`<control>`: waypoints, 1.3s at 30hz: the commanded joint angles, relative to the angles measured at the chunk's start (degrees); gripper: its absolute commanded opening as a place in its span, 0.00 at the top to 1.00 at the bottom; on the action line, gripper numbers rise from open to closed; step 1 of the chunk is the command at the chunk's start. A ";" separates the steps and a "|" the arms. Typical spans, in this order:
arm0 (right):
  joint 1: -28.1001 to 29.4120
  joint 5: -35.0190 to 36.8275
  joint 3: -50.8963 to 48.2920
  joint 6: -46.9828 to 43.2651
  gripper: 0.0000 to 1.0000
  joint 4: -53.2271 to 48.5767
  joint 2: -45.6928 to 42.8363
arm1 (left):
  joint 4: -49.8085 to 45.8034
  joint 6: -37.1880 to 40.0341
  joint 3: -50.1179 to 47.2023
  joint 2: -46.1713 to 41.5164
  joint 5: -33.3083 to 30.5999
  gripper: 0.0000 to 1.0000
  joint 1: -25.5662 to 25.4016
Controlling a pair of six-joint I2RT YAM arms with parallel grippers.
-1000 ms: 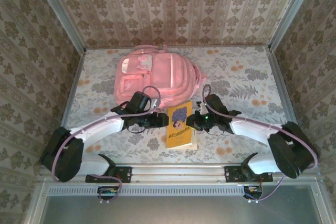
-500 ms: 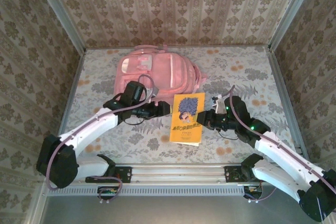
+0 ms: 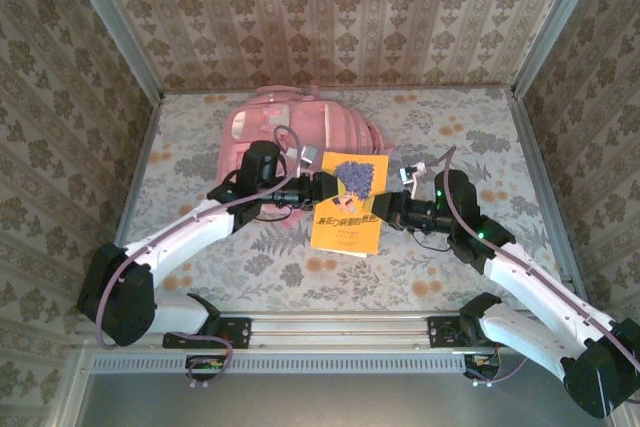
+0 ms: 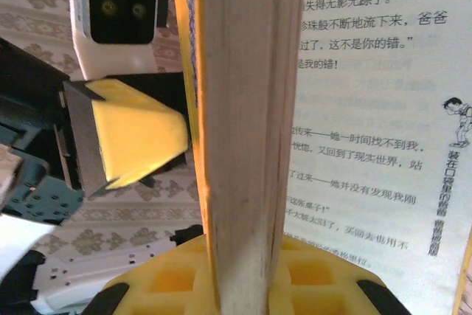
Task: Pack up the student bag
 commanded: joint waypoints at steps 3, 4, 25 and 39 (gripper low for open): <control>-2.46 -2.48 1.90 1.19 1.00 6.71 1.66 | 8.51 -4.33 1.49 -0.13 4.09 0.72 -0.47; -2.95 -2.59 1.69 1.22 1.00 6.62 1.95 | 8.84 -4.51 1.65 -0.16 3.99 0.79 -0.38; 2.57 21.29 -7.09 21.76 0.00 26.84 1.09 | 25.26 -19.25 2.19 -2.28 -31.60 1.00 0.71; 11.02 33.26 -3.55 23.13 0.04 45.38 13.03 | 35.70 -26.43 -0.63 1.61 -41.12 1.00 -4.25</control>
